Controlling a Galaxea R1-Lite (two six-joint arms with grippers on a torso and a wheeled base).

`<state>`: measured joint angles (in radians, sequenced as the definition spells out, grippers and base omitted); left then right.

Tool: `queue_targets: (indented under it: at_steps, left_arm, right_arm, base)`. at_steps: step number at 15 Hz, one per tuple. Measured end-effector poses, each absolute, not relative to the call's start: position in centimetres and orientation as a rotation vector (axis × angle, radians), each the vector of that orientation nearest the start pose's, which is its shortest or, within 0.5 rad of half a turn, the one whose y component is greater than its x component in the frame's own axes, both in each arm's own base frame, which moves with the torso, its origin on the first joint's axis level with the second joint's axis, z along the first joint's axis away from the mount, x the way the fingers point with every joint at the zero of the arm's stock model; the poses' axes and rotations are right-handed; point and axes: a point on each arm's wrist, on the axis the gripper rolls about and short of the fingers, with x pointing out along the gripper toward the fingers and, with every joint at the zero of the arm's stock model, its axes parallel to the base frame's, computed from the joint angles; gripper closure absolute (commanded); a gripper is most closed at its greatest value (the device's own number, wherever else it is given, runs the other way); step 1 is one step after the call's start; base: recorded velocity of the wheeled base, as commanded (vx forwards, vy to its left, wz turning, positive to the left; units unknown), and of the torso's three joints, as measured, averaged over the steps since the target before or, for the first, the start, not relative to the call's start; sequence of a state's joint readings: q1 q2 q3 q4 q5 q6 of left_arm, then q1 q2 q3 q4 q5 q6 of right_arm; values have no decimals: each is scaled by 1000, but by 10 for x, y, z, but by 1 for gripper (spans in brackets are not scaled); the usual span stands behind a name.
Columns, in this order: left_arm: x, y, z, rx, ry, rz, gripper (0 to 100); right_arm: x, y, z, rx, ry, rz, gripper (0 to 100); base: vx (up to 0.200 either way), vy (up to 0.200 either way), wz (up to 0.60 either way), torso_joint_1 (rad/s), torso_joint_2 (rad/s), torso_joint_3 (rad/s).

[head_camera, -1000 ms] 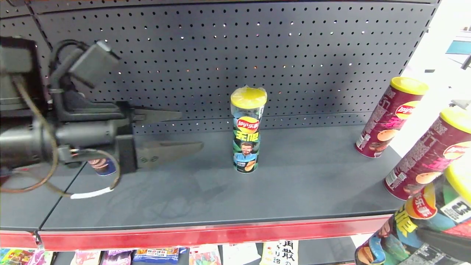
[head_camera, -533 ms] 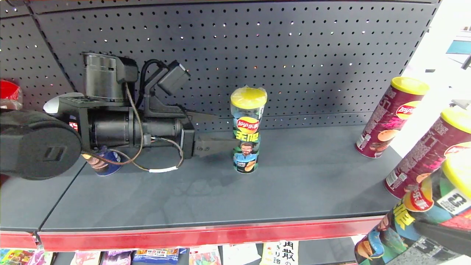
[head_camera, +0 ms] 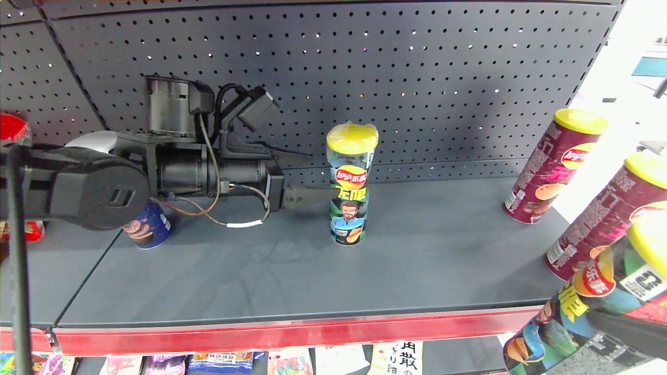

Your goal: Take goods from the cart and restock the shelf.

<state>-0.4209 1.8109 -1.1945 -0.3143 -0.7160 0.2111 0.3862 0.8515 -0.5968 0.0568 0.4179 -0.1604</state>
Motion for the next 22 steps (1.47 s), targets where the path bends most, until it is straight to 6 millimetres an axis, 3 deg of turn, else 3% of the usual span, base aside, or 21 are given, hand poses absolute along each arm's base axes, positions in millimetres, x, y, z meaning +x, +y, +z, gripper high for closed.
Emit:
queue_targets:
  at_steps: [4, 22]
  left_arm:
    - [329, -166, 218, 133, 188, -1207, 0]
    - [362, -203, 202, 133, 175, -1267, 0]
  right_arm:
    - [76, 41, 225, -146, 249, 818, 100]
    - [76, 40, 225, -149, 254, 801, 100]
  base:
    - [0, 0, 0, 0, 0, 0]
    - [0, 0, 0, 0, 0, 0]
